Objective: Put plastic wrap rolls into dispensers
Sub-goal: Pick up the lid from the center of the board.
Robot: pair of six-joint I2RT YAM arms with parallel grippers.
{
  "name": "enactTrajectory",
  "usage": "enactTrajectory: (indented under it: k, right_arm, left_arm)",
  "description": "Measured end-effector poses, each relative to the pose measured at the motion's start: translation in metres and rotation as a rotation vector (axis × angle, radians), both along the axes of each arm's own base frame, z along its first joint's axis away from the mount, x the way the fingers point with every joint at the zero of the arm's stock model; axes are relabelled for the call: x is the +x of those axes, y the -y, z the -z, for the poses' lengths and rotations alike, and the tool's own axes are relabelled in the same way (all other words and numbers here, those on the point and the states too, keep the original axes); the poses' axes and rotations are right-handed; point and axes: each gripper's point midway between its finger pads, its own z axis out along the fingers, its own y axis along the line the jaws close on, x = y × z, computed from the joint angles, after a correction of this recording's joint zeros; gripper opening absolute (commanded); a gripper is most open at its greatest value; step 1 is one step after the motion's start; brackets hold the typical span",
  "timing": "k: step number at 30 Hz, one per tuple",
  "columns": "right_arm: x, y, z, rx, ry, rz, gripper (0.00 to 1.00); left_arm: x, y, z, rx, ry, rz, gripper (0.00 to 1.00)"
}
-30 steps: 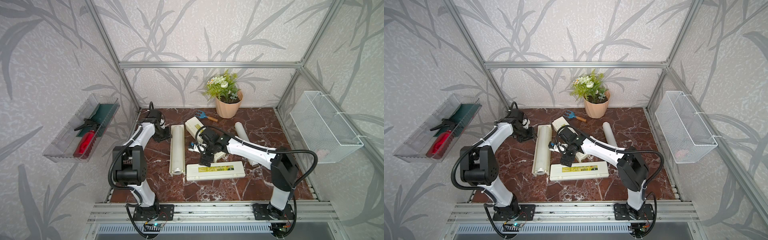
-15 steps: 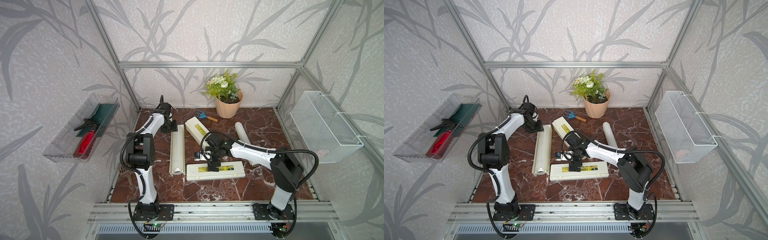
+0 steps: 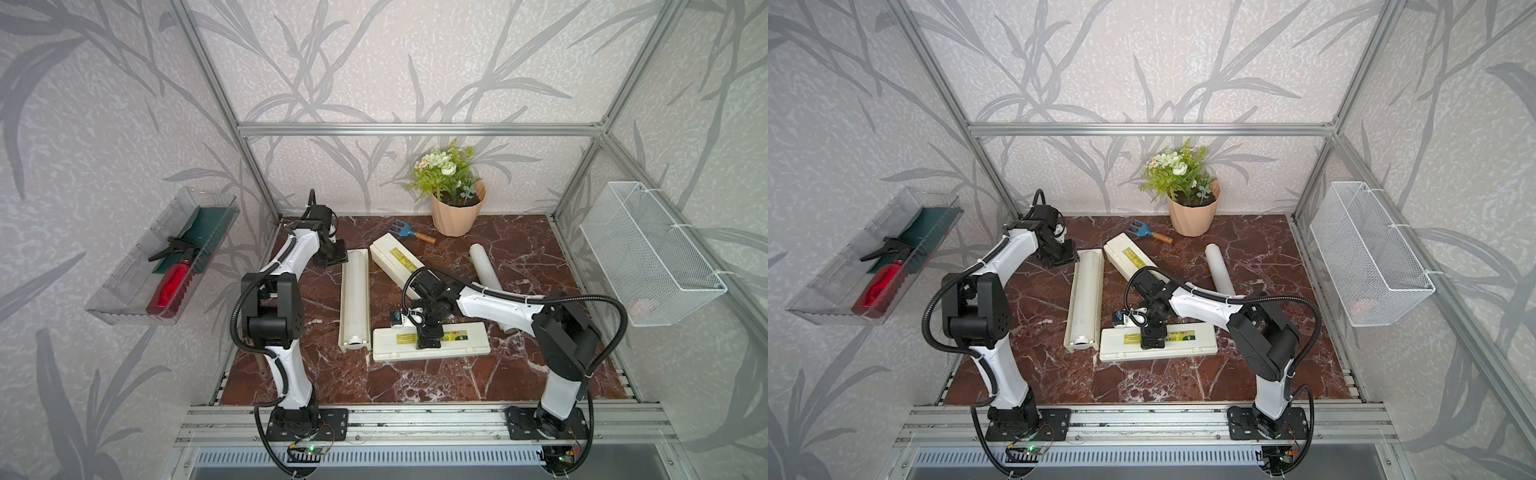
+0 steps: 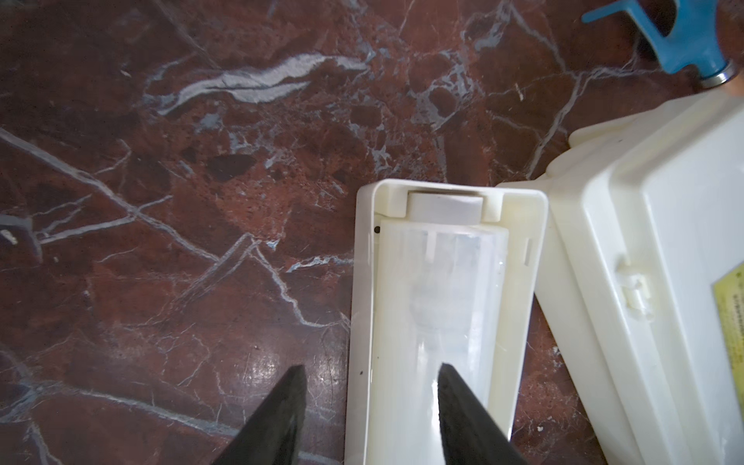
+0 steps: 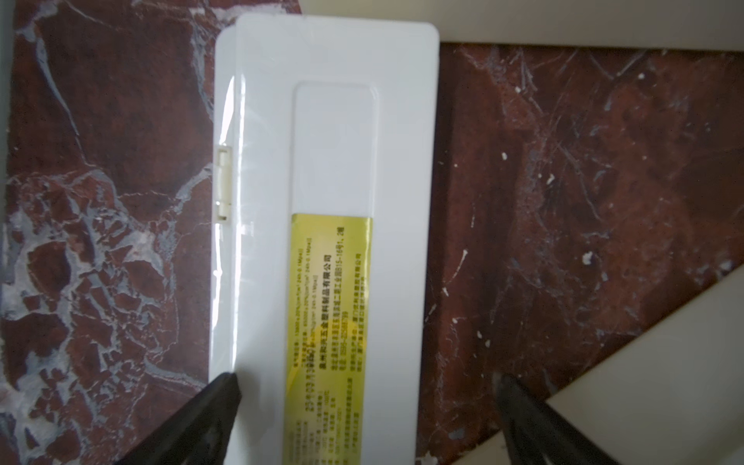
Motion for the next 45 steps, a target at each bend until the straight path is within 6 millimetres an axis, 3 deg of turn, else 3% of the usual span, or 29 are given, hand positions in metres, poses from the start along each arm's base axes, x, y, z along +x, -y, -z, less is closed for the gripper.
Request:
enactTrajectory:
  k: [5,14,21,32,40,45]
  right_arm:
    - [-0.002,-0.009,0.004,-0.022,-0.088,0.026,0.99]
    - [-0.021,0.000,0.022,-0.126,-0.192,0.080,0.99]
    - [-0.021,0.001,0.029,-0.168,-0.163,0.104,0.99]
    - [-0.005,-0.004,0.037,-0.194,-0.008,0.121,1.00]
    - [-0.004,-0.006,0.036,-0.182,-0.016,0.162,0.79]
    - [-0.003,-0.006,0.034,-0.178,-0.024,0.204,0.71]
  left_arm:
    - [-0.002,-0.006,-0.009,-0.014,0.019,-0.016,0.53]
    - [-0.015,-0.006,0.008,-0.044,-0.028,-0.018,0.53]
    - [-0.014,-0.006,0.011,-0.058,-0.023,-0.019,0.54]
    - [-0.017,-0.005,0.014,-0.075,-0.032,-0.018,0.53]
    - [-0.026,0.000,0.027,-0.106,-0.063,-0.009,0.48]
    - [-0.031,0.001,0.036,-0.113,-0.078,-0.012,0.44]
